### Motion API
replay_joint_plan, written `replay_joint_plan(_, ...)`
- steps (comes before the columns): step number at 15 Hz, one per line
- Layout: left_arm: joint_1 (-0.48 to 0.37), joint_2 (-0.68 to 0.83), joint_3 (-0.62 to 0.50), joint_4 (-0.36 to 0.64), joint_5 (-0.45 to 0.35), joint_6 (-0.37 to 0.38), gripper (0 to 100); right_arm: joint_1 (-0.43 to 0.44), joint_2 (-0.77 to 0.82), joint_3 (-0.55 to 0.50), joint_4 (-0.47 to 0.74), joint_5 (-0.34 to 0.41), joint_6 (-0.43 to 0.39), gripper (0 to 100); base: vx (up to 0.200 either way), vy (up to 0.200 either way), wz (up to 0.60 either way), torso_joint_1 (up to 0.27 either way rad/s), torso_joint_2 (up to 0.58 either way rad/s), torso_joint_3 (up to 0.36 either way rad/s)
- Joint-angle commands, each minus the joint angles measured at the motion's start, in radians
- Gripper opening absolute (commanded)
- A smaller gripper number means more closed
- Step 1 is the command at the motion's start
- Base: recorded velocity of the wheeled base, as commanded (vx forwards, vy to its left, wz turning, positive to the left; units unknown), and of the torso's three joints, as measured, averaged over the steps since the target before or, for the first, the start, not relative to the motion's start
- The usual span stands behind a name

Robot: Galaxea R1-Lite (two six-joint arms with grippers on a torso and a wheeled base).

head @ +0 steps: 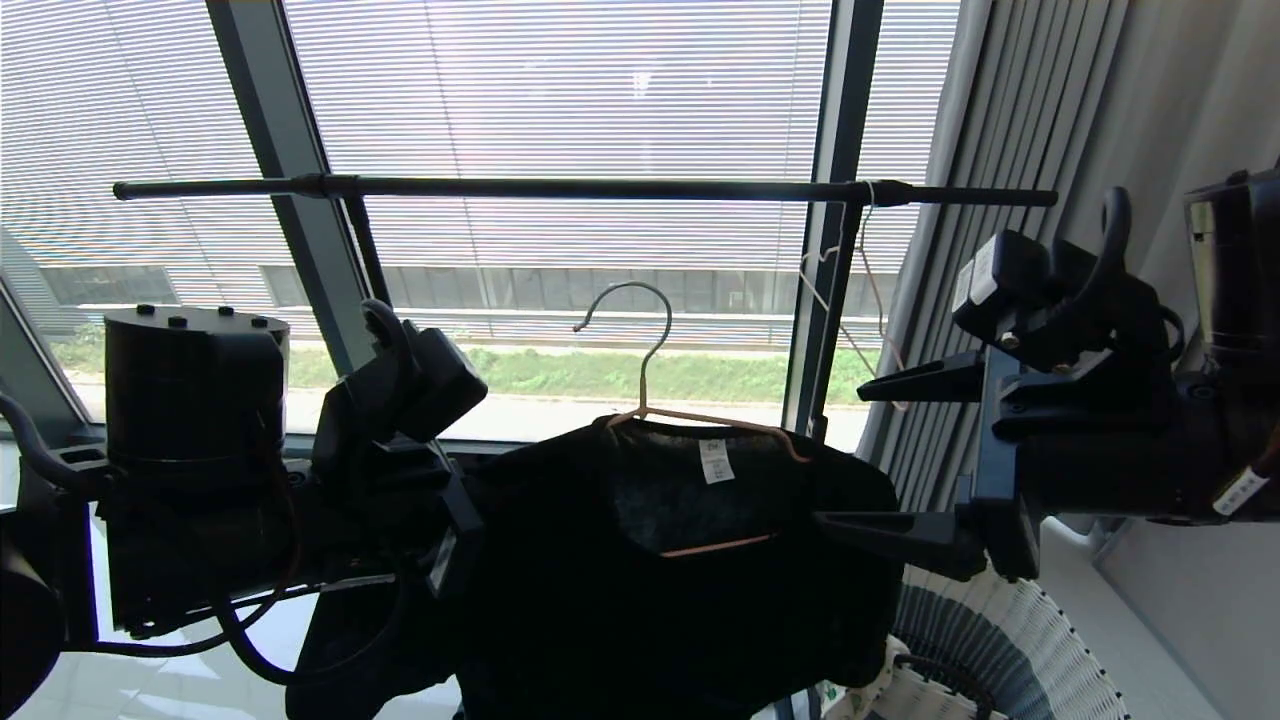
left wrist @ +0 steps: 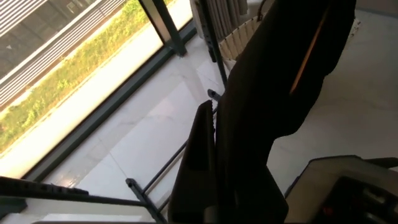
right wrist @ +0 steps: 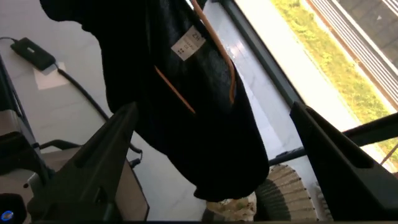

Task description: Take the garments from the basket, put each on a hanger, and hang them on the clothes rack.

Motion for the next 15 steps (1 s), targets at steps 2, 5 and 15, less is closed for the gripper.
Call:
replay_joint_plan(2,-0.037,0.001,0.029,-0.021,0.001,0.001,0,0.035,0.120,-0.102,0.095,0.037,-0.065,100,0.000,0.000,0.00,0.000,0.00,0.000)
replay_joint_plan(5,-0.052,-0.019,0.033,-0.021,0.001,0.009,0,0.035,0.174,-0.155,0.140,0.042,-0.084,100,0.000,0.000,0.00,0.000,0.00,0.000)
replay_joint_plan(15,-0.087,-0.042,0.039,-0.065,0.006,0.040,0,0.013,0.295,-0.244,0.223,0.040,-0.045,100,0.000,0.000,0.00,0.000,0.00,0.000)
